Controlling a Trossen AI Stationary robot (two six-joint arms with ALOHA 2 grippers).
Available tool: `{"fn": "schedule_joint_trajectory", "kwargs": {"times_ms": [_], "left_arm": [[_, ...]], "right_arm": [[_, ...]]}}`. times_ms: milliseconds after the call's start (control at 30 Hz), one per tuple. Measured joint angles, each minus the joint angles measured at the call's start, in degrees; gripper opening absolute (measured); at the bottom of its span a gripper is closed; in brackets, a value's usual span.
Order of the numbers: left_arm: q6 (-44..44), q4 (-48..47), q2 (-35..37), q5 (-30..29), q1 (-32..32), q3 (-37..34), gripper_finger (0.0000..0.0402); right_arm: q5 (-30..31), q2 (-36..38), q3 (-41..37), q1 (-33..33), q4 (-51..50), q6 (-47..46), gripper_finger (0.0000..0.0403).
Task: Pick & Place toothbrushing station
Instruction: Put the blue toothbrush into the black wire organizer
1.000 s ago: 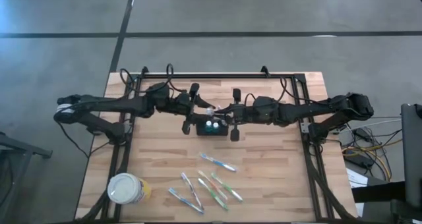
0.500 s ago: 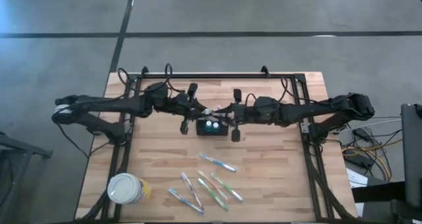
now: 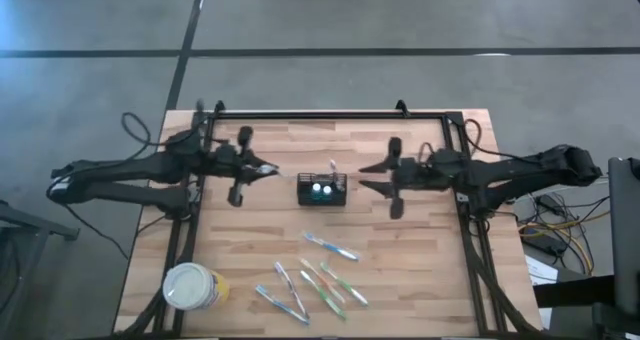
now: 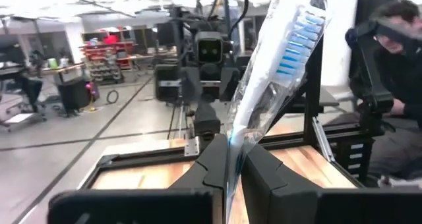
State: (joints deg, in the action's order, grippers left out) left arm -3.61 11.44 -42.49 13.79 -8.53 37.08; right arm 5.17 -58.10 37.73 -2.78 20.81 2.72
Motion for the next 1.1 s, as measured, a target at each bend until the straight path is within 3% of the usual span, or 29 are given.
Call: {"fn": "schedule_joint_trajectory", "kwargs": {"times_ms": [233, 333, 633, 1100], "left_arm": [[2.6, 3.7, 11.9, -8.5, 0.0, -13.2, 0.0022], [3.4, 4.6, 14.8, -8.9, -0.2, -16.8, 0.0022], [5.3, 5.2, 18.5, -9.4, -0.4, -24.0, 0.0022], [5.9, 11.1, 26.6, -8.7, -0.4, -33.0, 0.0022]], "right_arm": [[0.2, 9.3, -14.9, -0.4, 9.3, 0.1, 0.0038], [0.1, 11.3, -20.1, -0.4, 15.8, -0.2, 0.0013], [-0.6, 9.0, -32.6, -0.4, 34.1, -1.5, 0.0008], [-0.5, 6.2, -35.8, -0.4, 35.8, -2.3, 0.0008]]}}
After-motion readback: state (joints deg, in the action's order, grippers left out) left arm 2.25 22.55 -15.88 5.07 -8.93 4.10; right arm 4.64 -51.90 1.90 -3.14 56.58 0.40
